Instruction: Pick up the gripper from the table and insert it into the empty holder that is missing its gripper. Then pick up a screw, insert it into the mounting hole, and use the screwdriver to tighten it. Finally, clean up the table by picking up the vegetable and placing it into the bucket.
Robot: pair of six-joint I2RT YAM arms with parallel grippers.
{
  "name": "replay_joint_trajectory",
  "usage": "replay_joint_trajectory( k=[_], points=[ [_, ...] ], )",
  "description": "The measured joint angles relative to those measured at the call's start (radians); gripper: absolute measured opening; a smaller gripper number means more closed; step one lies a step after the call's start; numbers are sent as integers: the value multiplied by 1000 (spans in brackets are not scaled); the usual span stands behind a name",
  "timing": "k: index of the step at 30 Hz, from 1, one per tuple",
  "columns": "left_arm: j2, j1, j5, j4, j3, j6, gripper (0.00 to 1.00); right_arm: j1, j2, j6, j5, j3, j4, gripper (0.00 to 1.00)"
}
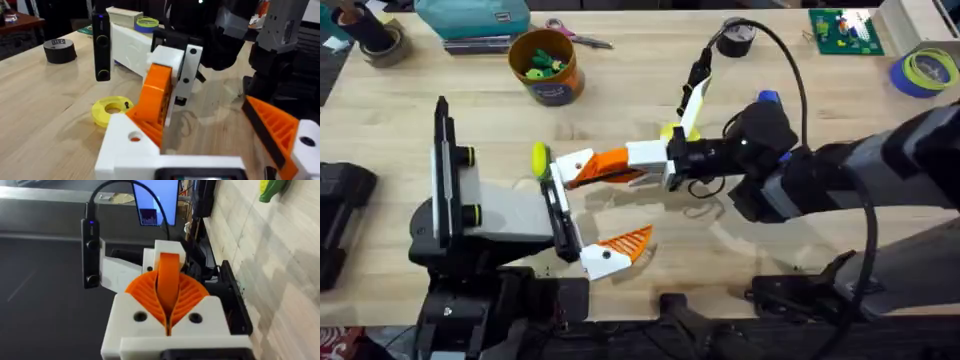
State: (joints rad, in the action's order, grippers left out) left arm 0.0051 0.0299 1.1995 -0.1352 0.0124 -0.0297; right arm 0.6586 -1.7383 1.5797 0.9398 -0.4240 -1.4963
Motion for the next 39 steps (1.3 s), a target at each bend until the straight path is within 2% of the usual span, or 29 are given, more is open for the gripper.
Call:
replay_joint_trajectory(
  k=[17,35,36,37,39],
  points=[
    [0,-5,-19,3,0,-7,986,-22,-60,-21,89,-78,1,8],
    [0,-5,-17,3,0,-7,986,-24,-60,-34,97,-79,1,8],
    [0,-5,-18,3,0,-7,986,-24,-60,-35,97,-79,1,19],
    [0,-5,-18,3,0,-8,986,-24,-60,-36,98,-79,2,82],
    [0,-4,-12,1,0,-5,986,-22,-60,-40,101,-81,1,375]
  ],
)
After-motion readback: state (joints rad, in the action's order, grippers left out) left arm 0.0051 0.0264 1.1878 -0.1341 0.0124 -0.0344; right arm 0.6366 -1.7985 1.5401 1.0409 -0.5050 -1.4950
